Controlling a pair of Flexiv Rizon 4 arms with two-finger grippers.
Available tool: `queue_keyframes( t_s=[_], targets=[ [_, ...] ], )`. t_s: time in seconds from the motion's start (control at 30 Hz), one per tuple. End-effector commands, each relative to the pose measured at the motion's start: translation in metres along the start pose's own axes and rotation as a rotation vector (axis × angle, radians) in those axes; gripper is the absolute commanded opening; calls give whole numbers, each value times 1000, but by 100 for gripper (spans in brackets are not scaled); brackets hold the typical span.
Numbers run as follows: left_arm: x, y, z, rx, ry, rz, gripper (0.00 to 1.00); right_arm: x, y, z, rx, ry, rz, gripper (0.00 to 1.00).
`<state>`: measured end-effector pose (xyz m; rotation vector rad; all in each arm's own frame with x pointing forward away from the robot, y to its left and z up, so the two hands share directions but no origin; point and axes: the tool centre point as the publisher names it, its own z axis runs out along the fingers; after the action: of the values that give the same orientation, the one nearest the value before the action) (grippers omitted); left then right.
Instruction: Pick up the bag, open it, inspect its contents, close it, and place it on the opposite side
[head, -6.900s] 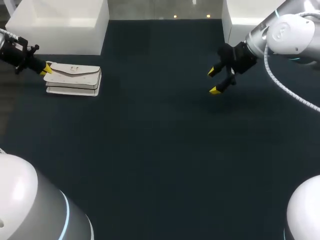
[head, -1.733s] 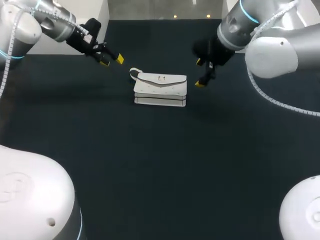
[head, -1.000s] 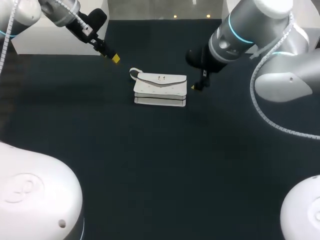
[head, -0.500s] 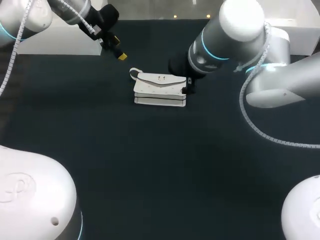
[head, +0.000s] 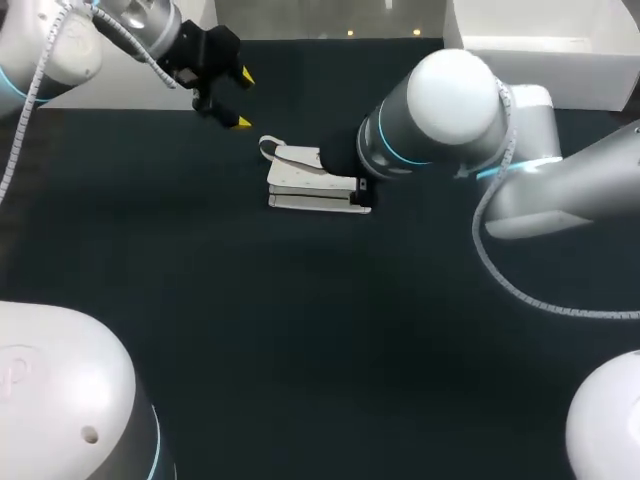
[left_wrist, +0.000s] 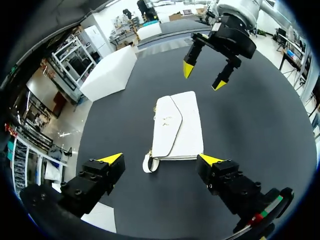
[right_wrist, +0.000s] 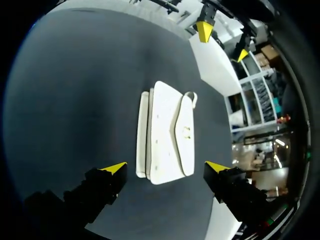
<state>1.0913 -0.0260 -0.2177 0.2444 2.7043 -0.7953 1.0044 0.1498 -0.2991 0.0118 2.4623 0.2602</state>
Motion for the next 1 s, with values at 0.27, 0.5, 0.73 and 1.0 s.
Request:
queue_keyframes(
  t_s=[0.27,0.5,0.73,1.0],
  targets=[
    [-12,2,6,48,28,105,100,19,-4,28,-19,-180,-45,100],
    [-14,-3,26,80,-58,215,100,20,-6,40,3,-185,-57,100],
    [-8,-7,40,105,-96,275,100,18,-11,57,40,-173,-34,63],
    [-2,-10,49,121,-70,317,100,13,-15,65,53,-185,-13,42]
  ],
)
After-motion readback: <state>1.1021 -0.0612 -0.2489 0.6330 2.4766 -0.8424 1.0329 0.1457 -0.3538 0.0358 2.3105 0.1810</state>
